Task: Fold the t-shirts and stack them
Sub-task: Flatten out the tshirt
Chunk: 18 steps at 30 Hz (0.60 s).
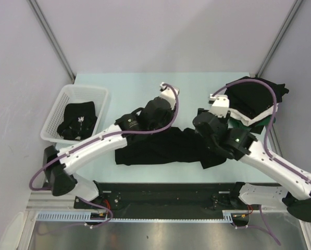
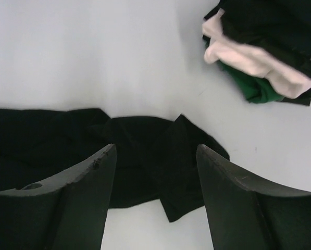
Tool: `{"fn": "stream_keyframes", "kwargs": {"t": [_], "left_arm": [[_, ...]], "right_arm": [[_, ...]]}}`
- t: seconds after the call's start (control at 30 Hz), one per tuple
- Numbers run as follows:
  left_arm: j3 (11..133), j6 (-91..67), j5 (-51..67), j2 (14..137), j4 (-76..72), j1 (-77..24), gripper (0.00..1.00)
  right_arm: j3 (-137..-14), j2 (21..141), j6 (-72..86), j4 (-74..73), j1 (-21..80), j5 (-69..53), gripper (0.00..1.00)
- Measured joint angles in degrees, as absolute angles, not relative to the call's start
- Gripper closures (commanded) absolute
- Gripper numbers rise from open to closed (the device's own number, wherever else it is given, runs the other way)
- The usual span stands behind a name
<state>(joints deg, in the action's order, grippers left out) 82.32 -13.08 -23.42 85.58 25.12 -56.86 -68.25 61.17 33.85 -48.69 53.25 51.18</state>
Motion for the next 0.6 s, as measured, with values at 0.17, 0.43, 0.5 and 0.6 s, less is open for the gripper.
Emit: {"fn": "stream_keyframes", "kwargs": {"t": [0.17,0.43,0.5,0.6], "left_arm": [[72.36,-17.76,-27.29,77.93,29.32,-56.84,0.58],[63.29,-29.67,-30.46,72.97,35.81,-56.82,0.55],[62.48,-33.26,-31.68,73.38,37.80,-56.40,0.53],[61.30,-38.83,-33.17,74.78,40.47,-55.55,0.49]], "right_arm": [[-68.25,69.91,35.81,-48.99,53.17,47.44,0.30],[-68.23,73.82,36.51,-47.99,53.01,42.98,0.30],[-68.23,72.79,36.40,-47.64,52.90,42.72,0.30],[-68.25,70.70,36.21,-47.62,52.66,42.63,0.29]]}}
